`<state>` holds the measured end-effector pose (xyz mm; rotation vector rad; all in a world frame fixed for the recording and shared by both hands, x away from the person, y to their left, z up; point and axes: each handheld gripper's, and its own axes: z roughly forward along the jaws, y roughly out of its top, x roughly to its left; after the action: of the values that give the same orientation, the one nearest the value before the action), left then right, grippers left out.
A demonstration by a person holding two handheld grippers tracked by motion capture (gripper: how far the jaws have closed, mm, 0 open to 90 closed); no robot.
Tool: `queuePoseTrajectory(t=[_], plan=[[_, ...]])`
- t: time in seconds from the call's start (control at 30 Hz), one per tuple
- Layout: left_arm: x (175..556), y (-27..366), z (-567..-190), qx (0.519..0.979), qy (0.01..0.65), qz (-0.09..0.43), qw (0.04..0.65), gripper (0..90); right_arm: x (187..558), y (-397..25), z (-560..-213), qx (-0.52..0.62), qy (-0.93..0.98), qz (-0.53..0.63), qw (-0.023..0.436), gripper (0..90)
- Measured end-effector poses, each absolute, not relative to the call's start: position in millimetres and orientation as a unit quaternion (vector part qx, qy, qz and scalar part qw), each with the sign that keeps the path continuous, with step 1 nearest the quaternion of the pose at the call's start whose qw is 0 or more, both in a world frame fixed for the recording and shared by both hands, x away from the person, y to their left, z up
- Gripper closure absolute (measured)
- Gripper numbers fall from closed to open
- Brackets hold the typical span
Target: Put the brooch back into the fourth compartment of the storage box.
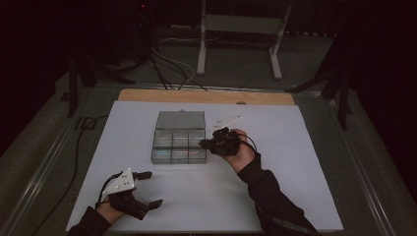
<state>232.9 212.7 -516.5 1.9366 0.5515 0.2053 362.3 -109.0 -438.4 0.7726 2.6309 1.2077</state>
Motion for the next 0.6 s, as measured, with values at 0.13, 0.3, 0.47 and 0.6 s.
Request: queuePoseTrajectory(t=[0.13,0.3,0.47,0.6], plan=[[233,213,-517,0.811,0.231,0.085,0.531,1.3,366,-100,-435,0.251,0.877,0.404,0.071,85.2],[233,213,-516,0.811,0.230,0.086,0.531,1.3,369,-87,-433,0.245,0.877,0.407,0.068,85.2],[233,213,-517,0.812,0.229,0.086,0.529,1.3,371,-73,-433,0.240,0.878,0.409,0.063,85.1],[233,212,-517,0.813,0.229,0.085,0.529,1.3,373,-65,-433,0.237,0.878,0.412,0.058,85.1]])
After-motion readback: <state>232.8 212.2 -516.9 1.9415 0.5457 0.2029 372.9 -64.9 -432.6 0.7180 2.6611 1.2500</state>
